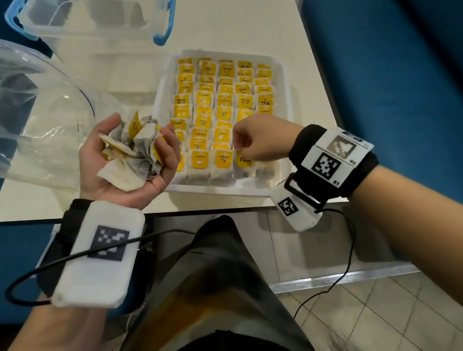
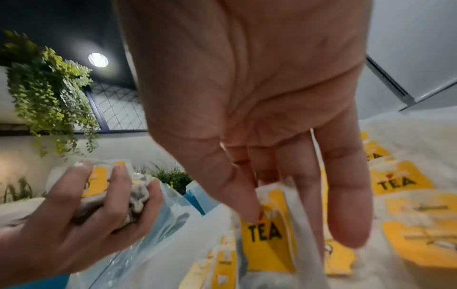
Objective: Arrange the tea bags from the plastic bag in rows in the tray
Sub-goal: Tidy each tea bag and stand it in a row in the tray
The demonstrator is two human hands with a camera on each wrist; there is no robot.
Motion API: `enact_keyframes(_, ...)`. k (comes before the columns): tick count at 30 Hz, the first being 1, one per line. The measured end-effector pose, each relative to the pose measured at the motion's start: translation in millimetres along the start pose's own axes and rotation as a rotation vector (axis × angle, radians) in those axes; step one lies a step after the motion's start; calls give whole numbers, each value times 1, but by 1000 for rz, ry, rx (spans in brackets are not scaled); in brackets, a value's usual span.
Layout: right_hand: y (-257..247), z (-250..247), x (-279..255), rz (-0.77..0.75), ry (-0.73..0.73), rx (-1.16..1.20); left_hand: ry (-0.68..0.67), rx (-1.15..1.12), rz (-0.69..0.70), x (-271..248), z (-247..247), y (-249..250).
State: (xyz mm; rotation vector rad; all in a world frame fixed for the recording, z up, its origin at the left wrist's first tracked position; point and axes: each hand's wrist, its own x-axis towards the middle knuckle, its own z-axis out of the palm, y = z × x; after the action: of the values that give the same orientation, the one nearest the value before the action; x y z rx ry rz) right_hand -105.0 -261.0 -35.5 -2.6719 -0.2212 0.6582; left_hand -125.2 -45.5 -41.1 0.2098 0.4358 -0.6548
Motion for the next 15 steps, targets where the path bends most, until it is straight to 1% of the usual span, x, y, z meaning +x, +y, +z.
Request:
enact_keyframes(5,-3,1,11,66,-125,25,-9,-3,-25,0,-3,0)
enact_keyframes(8,-5,0,14,86,-159,36,-5,-15,-24,0,-4,-1)
enact_keyframes(12,-10,-3,16,103,-171,-79,14,-16,-6,0,-5,0)
enact_keyframes(15,-12,-3,19,136,-191,-140,-6,-27,-20,0,-6,1)
